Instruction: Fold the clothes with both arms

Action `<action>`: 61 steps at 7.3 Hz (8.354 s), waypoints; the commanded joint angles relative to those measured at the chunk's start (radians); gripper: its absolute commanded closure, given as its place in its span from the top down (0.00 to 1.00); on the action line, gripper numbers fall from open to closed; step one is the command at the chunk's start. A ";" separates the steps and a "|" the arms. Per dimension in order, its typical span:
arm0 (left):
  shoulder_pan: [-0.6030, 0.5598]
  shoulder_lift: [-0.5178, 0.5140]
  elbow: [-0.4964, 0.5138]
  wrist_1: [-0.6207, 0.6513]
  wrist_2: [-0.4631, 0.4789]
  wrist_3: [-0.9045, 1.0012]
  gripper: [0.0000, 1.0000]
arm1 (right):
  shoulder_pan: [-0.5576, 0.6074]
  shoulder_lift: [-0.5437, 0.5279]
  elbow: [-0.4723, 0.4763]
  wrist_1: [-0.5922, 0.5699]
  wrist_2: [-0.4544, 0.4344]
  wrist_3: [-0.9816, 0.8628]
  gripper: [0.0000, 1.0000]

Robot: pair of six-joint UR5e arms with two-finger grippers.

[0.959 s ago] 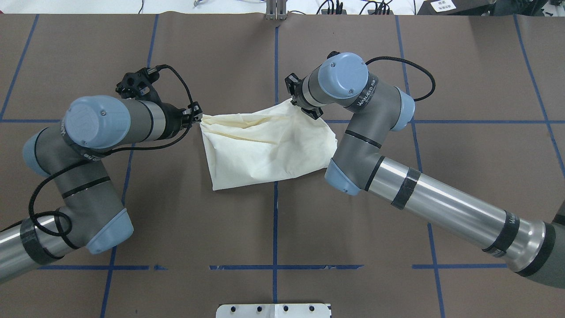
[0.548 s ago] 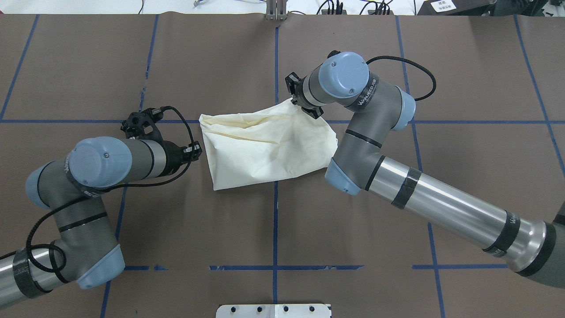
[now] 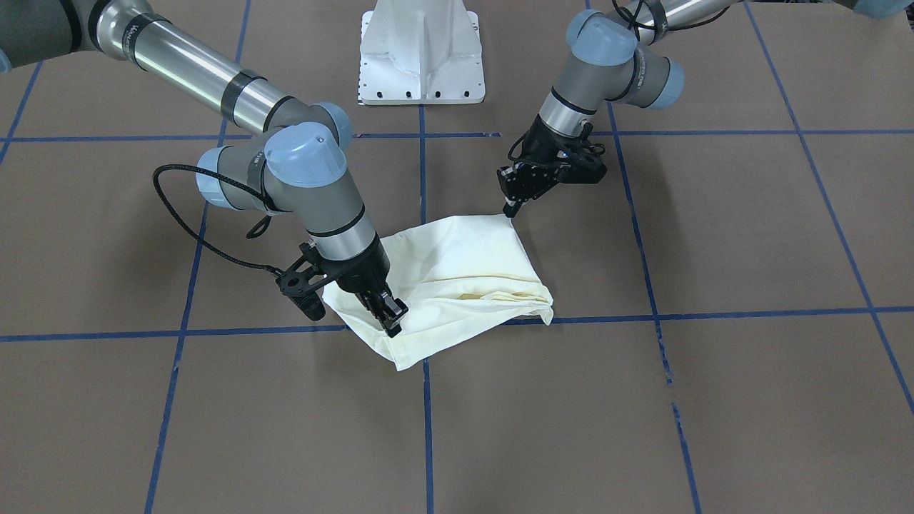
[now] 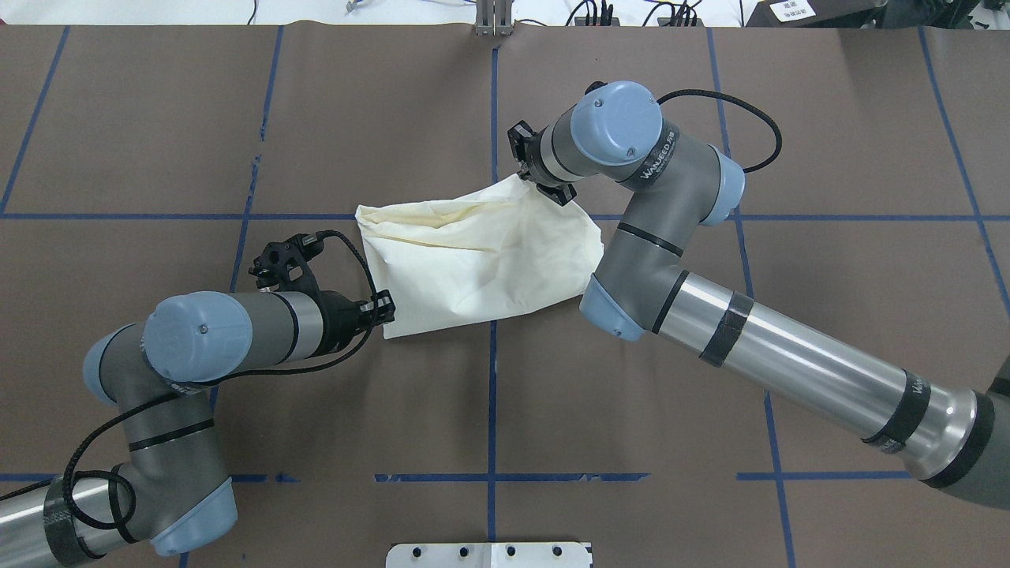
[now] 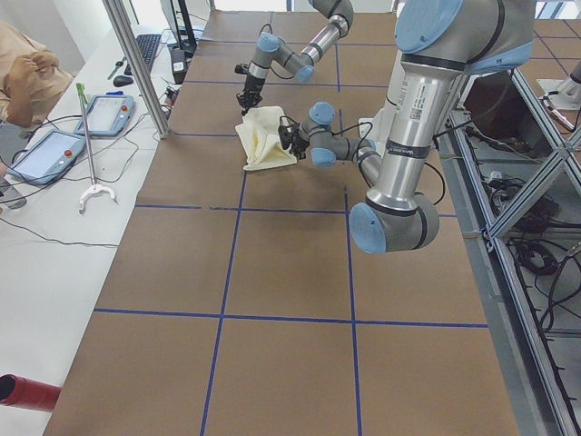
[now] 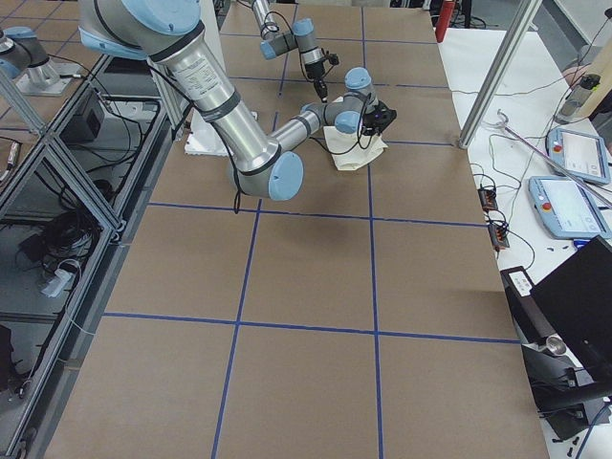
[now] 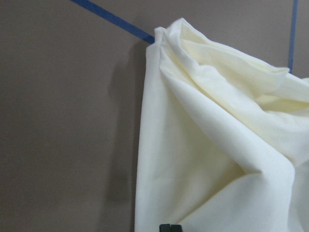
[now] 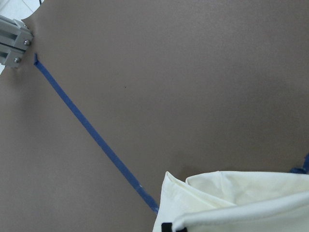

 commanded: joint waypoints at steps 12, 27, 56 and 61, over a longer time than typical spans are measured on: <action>0.117 -0.031 0.128 -0.376 0.186 -0.048 0.00 | 0.014 0.005 -0.001 -0.001 0.022 0.000 0.00; -0.027 -0.080 0.263 -0.451 0.042 0.105 0.00 | 0.020 0.007 0.001 -0.001 0.022 0.002 0.00; -1.151 0.384 -0.132 0.760 -0.766 1.688 1.00 | 0.845 -0.861 0.422 -0.388 0.642 -1.862 1.00; -1.149 0.414 -0.126 0.742 -0.811 1.685 1.00 | 0.789 -0.877 0.464 -0.446 0.601 -1.916 1.00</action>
